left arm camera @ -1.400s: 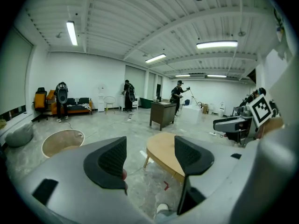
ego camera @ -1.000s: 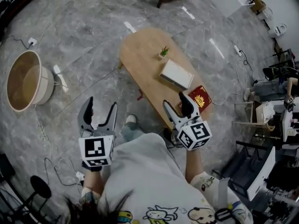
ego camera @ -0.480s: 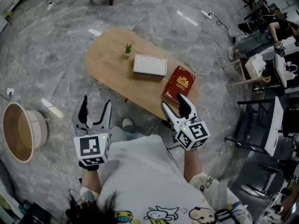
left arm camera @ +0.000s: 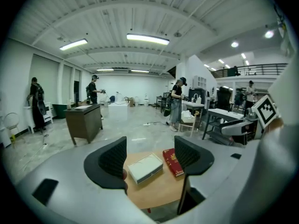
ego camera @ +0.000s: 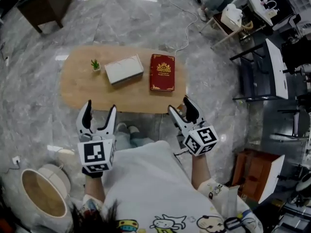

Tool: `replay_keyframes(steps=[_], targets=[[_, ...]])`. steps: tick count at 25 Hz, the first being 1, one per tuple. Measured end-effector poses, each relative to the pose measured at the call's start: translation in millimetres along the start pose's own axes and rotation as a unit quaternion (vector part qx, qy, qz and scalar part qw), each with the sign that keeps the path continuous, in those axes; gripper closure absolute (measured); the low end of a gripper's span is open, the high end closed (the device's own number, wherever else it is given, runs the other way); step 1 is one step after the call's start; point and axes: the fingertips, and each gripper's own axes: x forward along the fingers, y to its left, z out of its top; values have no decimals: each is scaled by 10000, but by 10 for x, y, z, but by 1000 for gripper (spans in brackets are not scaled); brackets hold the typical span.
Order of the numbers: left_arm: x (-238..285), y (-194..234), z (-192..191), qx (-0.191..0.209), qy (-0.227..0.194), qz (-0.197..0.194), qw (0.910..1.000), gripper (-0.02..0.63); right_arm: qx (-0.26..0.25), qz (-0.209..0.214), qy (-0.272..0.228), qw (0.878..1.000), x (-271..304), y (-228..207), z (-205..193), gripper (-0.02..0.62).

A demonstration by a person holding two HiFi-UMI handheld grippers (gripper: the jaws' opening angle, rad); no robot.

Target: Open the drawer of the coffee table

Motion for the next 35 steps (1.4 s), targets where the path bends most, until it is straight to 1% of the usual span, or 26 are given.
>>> replay_keyframes(steps=[3,7,11,16,20,24,29,35], targets=[[192,-89,38,190,37,-498,9986,310,140,-465,-62,9988,-129,-86,-54,334],[365,-230,21,430,155,-1118,9927,310,312,-987,-116,9946,-279,-121,-136,334],[450,-393,-61,612,309,-1609,9846,310,393,-1299,-90,9907,-439,-81,-243,334],[473,-607,-191,769,471,-2037,9749,310,686,-1570,-37,9852,-656,-74,-439,334],[487,-753,-282,888,551,-2237,9690,310,816,-1677,0,9825,-759,-115,-605,334],[495,-892,-382,994,657,-2310,9656,310,875,-1756,8,9806,-861,-211,-723,334],[532,-1153,-571,1051,858,-2362,9622,310,838,-1667,103,9824,-932,-390,-876,334],[573,-1604,-929,1118,1050,-2491,9563,310,716,-1541,325,9849,-968,-718,-1230,334]])
